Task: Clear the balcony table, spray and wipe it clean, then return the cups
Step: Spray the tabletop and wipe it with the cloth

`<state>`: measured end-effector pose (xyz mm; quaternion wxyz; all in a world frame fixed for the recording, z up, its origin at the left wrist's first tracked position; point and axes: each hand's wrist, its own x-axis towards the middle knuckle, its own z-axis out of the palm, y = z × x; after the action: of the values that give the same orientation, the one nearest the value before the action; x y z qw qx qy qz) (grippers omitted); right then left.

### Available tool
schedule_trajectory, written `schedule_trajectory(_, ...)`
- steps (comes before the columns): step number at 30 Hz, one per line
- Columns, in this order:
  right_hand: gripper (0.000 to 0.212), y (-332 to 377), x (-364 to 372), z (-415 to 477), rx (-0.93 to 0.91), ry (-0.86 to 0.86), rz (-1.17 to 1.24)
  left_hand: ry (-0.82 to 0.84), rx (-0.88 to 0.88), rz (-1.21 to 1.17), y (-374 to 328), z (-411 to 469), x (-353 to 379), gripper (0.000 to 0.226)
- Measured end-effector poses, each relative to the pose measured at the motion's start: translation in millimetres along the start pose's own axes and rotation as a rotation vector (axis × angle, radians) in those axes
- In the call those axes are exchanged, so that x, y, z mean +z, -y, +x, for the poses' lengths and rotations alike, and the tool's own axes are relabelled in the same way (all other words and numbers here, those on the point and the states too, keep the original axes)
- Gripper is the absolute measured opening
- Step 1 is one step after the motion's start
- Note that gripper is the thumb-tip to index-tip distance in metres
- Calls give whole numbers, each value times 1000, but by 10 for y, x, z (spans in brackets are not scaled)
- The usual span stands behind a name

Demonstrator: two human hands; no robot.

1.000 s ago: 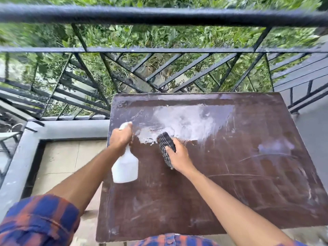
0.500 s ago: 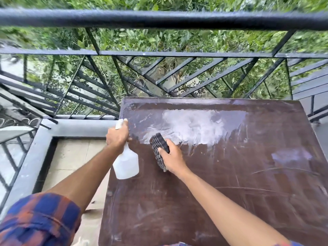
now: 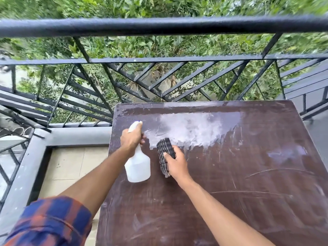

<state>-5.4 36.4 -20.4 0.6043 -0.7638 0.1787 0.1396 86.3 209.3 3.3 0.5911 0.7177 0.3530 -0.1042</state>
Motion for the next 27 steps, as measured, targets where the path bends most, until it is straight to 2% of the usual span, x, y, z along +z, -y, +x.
schedule_trajectory(2, 10, -3, -77, 21, 9, -21, 19, 53, 9, 0, -6, -68, 123, 34)
schedule_trajectory(7, 15, -8, -315, 65, 32, -124, 22, 189, -12, 26, -78, -210, 395, 40)
schedule_trajectory(9, 8, -29, -379, 75, 40, -155, 48, 191, -1, 45, -87, -249, 477, 42)
schedule_trajectory(12, 11, -83, -463, 88, 43, -195, 79, 178, 5, 27, -123, -322, 599, 42)
schedule_trajectory(17, 12, -112, -520, 71, 23, -191, 139, 282, -19, 120, -81, -314, 635, 38)
schedule_trajectory(27, 11, -75, -588, 191, 31, -199, 128, 214, -1, 192, 17, -170, 427, 60)
